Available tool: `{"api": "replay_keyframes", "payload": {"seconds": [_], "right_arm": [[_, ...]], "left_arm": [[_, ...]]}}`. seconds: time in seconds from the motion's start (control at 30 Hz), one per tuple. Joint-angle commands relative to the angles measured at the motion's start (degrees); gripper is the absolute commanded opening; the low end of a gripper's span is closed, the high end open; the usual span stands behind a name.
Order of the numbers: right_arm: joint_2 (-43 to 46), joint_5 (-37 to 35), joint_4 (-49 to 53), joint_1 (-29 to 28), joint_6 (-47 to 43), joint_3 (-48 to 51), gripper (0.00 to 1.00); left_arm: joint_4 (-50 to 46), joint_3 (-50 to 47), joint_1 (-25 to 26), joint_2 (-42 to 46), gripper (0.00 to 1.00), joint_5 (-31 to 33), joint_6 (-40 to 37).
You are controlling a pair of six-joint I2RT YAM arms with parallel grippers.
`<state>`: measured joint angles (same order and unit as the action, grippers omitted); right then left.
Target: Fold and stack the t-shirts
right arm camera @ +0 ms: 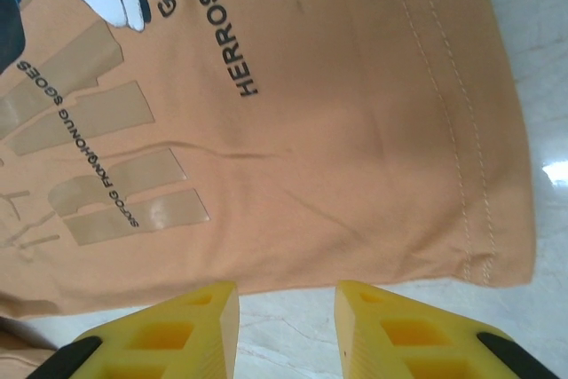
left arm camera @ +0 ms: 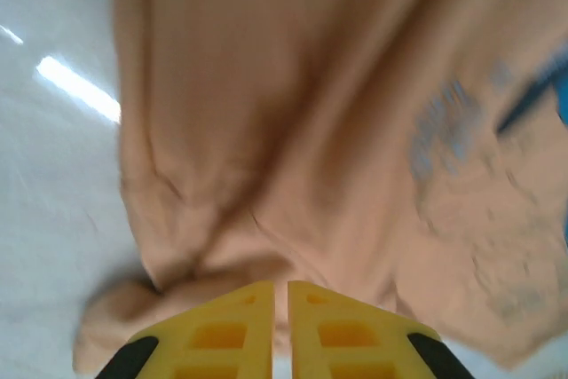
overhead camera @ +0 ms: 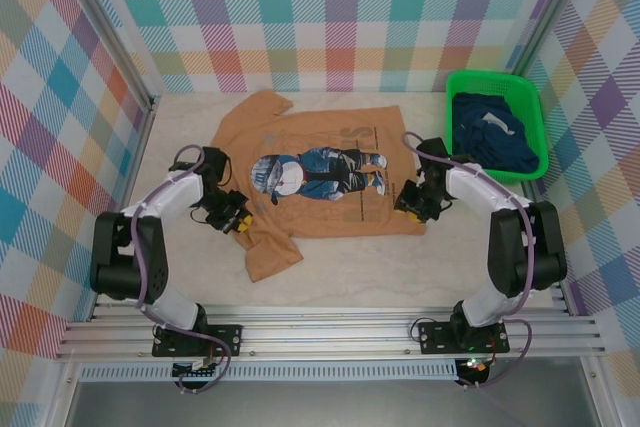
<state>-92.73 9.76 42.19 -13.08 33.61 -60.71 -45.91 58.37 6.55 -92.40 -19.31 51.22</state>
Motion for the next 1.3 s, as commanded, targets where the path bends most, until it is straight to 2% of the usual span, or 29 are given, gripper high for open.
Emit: {"api": "replay_keyframes", "payload": {"seconds": [0.0,0.07,0.2,0.3,0.5,0.67,0.73,0.8,0.97,1.1,1.27], "right_arm": [[-2.0,1.0,0.0,0.3,0.7,-2.1,0.34],[-2.8,0.4,0.3,0.3,0.3,-2.9,0.34],[-3.8,-0.8,0.8,0.4,-0.8,-4.0,0.34],[-5.4,0.1,1.3,0.4,-1.8,-4.8,0.34],[-8.1,1.9,2.0,0.2,-2.7,-5.4,0.36],[-10.4,1.6,1.7,0.1,-2.9,-5.6,0.36],[-10.1,1.2,1.7,-0.1,-2.7,-6.1,0.35],[-9.0,0.5,1.6,-0.8,-2.4,-6.9,0.35],[-8.3,0.7,1.9,-4.0,0.3,-7.7,0.34],[-11.0,1.7,0.3,-4.6,3.3,-5.3,0.33],[-14.3,-2.7,5.5,-3.5,2.9,-5.4,0.32]], "left_arm": [[4.2,0.3,-1.0,-4.7,0.1,5.2,4.0],[3.5,1.0,-1.6,-7.3,0.07,8.7,4.1],[-0.9,2.5,-5.0,-9.6,0.04,18.3,-1.1],[0.0,4.9,-9.3,-13.2,0.04,20.7,-7.0],[-4.5,14.7,-11.0,-18.1,0.04,25.8,-14.3],[-7.5,16.4,-7.9,-11.5,0.28,35.0,-18.8],[-9.1,15.3,-6.6,-8.0,0.29,34.1,-18.0],[-9.4,12.6,-5.7,-4.5,0.29,30.0,-15.3],[-1.6,3.5,-1.9,-0.5,0.25,18.4,-7.6],[1.3,-1.6,-0.5,-3.0,0.22,16.4,-5.0],[1.9,-6.8,4.0,-3.0,0.22,14.4,-3.1]]}}
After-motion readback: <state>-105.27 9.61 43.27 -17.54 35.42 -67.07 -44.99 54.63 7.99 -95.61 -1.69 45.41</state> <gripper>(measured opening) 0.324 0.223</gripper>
